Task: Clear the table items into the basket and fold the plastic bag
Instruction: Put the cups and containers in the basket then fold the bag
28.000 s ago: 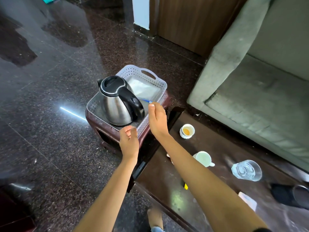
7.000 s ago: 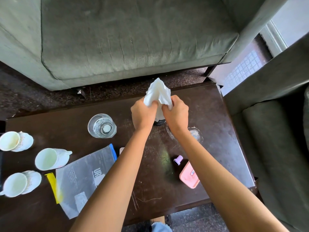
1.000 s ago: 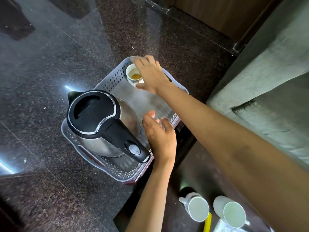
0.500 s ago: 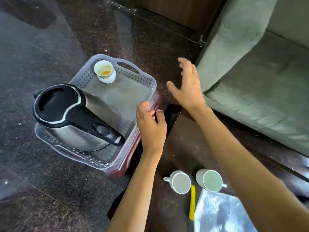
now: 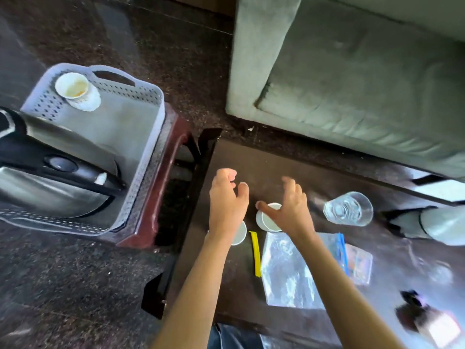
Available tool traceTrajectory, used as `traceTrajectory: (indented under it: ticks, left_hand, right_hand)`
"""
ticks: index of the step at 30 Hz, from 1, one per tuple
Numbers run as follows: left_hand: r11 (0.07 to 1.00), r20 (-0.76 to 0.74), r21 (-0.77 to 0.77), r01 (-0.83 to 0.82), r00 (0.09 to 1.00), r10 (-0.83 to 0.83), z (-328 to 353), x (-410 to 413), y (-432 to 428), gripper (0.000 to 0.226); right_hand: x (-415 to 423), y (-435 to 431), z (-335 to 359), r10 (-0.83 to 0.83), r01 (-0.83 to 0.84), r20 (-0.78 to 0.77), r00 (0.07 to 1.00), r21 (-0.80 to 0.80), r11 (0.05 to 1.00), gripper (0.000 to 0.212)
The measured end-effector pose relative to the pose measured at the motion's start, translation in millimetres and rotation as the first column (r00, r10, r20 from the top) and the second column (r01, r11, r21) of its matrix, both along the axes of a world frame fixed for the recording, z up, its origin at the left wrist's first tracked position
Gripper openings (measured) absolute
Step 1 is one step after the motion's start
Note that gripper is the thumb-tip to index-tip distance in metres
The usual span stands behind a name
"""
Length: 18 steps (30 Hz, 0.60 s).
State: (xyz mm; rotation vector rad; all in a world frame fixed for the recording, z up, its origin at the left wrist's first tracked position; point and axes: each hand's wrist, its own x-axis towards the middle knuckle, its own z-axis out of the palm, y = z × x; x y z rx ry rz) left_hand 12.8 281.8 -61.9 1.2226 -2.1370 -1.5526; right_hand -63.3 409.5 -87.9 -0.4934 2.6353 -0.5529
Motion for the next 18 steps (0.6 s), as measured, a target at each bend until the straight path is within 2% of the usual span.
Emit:
traceTrajectory:
  ticks: [6, 10, 18]
  left_hand:
    - [0.999, 0.057, 0.009, 0.053, 0.997, -0.053, -7.7, 5.5, 18.3, 0.028]
    - [0.999, 0.078, 0.008, 0.054, 0.995, -0.055, -10.5, 8.1, 20.2, 0.027]
    - [1.0, 0.048, 0.0, -0.022, 0.999, 0.022, -4.9, 14.6, -5.2, 0.027]
  right_hand:
    - [26.4, 23.5, -16.5, 0.008, -0.009, 0.011, 1.0, 0.124, 0.992, 0.094]
    - [27.7, 21.0, -21.4, 0.077, -0.076, 0.004, 0.997, 0.238, 0.968, 0.082]
    - [15.4, 6.0, -9.7, 0.118, -0.105, -0.055, 0.991, 0.206, 0.973, 0.077]
